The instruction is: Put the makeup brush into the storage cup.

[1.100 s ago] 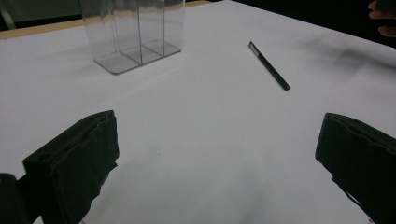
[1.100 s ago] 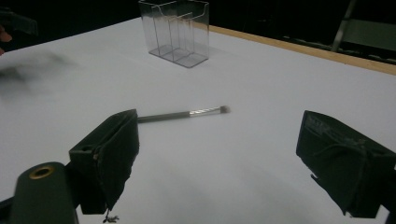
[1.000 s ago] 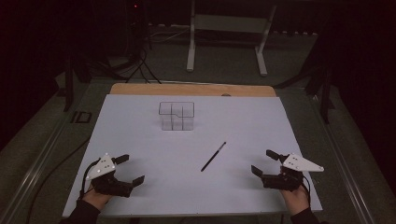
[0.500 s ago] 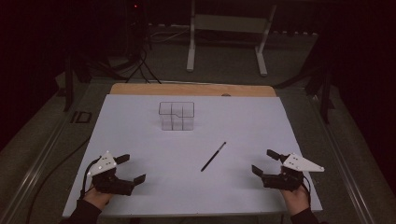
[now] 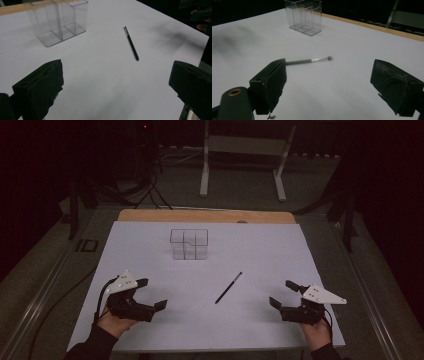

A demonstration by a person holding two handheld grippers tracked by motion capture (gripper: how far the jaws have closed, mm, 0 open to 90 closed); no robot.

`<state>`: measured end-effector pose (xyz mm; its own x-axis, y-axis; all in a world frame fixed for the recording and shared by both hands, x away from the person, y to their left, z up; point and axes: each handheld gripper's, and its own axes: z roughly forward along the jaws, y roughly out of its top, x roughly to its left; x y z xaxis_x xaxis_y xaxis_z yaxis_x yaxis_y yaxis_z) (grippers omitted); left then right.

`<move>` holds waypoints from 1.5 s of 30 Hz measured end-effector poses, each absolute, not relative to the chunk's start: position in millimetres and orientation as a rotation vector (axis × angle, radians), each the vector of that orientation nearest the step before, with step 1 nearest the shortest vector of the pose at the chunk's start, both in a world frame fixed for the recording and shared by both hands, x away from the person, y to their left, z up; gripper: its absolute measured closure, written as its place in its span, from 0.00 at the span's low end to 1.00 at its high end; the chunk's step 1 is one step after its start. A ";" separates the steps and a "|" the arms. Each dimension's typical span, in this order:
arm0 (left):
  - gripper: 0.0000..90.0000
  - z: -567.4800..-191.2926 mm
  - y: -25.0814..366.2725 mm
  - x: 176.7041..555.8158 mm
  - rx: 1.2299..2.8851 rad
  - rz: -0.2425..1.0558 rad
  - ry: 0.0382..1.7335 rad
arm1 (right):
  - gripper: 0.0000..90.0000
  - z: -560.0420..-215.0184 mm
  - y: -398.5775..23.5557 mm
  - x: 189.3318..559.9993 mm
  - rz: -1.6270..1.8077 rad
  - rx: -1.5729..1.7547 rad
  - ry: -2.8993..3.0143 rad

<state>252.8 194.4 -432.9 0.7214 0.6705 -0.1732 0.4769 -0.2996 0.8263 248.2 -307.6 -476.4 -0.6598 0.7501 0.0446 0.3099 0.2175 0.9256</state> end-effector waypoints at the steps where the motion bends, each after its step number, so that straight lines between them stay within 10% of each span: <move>1: 0.01 -432.9 194.4 252.8 1.959 0.252 0.879 | 0.15 -476.4 -307.6 248.2 1.433 0.980 2.083; 45: 0.11 -412.7 68.5 310.1 2.293 0.110 0.949 | 0.15 -475.6 -306.7 247.7 1.434 0.970 2.090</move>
<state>310.1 68.5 -412.7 0.7348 0.6590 -0.1607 0.6051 -0.5296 0.5944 247.7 -306.7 -475.6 -0.6660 0.7449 0.0410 0.3063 0.2228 0.9255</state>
